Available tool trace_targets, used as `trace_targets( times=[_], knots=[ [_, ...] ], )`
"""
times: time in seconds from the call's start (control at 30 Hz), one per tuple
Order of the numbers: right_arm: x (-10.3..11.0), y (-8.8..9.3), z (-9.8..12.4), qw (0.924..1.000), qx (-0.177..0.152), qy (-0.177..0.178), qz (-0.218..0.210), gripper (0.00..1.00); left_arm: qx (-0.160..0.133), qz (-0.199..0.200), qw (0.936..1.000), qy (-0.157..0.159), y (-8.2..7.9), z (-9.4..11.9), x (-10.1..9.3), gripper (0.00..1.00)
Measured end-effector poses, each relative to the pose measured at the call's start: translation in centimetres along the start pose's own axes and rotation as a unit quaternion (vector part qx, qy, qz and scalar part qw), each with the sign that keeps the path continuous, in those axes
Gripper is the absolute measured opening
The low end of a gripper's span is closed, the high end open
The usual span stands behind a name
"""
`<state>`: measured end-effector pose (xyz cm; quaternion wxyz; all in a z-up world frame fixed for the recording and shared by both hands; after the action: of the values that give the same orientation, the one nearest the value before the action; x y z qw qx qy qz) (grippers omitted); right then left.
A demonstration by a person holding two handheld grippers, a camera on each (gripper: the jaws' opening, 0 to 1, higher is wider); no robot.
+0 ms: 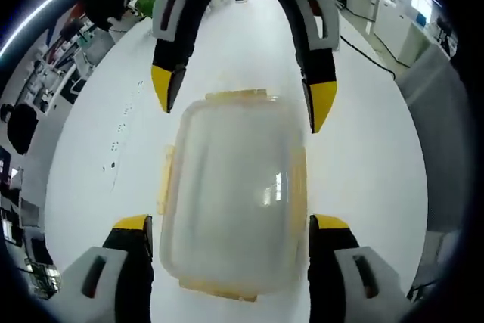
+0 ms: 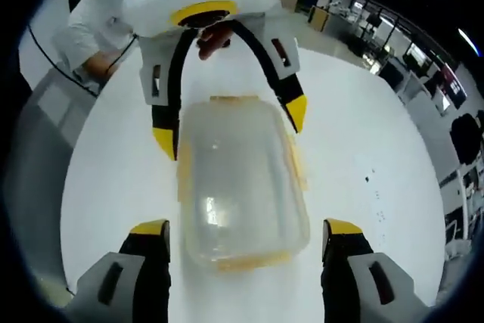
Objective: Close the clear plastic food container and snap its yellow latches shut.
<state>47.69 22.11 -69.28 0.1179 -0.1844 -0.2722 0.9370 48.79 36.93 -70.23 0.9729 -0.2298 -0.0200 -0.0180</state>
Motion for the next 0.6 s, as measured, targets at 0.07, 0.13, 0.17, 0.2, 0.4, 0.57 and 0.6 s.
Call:
trace_targets(
  times=[0.07, 0.13, 0.17, 0.2, 0.4, 0.57, 0.6],
  knots=[
    [0.2, 0.4, 0.2, 0.9995, -0.016, 0.015, -0.024, 0.84, -0.016, 0.009, 0.9998, -0.009, 0.4, 0.1, -0.2, 0.85],
    [0.3, 0.8, 0.5, 0.9981, -0.032, 0.032, -0.043, 0.84, -0.032, 0.031, 0.9989, -0.012, 0.8, 0.1, -0.5, 0.85],
    [0.4, 0.9, 0.6, 0.9971, -0.040, 0.037, -0.052, 0.84, -0.041, 0.043, 0.9981, -0.012, 1.0, 0.1, -0.7, 0.86],
    [0.6, 1.1, 0.7, 0.9953, -0.049, 0.045, -0.069, 0.85, -0.051, 0.053, 0.9972, -0.017, 1.2, 0.1, -0.7, 0.86],
    [1.6, 2.2, 0.9, 0.9904, -0.060, 0.059, -0.109, 0.87, -0.095, 0.089, 0.9894, -0.065, 2.4, 0.2, -1.7, 0.86],
    [3.0, 2.3, 0.9, 0.9829, -0.077, 0.083, -0.145, 0.87, -0.139, 0.120, 0.9773, -0.106, 3.0, 0.6, -2.6, 0.86],
    [3.3, 2.3, 0.9, 0.9815, -0.080, 0.088, -0.150, 0.87, -0.152, 0.139, 0.9722, -0.112, 3.2, 0.7, -2.9, 0.86]
  ],
)
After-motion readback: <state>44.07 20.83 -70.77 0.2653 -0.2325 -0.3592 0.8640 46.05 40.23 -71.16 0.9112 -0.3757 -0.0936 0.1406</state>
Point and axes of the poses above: the point that each gripper's makers call its tool centre point, and the gripper's own axes: z roughly backward along the fingers, x roughly to its left, y roughly out of its underside, the point moved 9 cm from there along z, roughly backward along the fingers, and after that the axes turned 11 degrees about y, right-handed, at the moved point
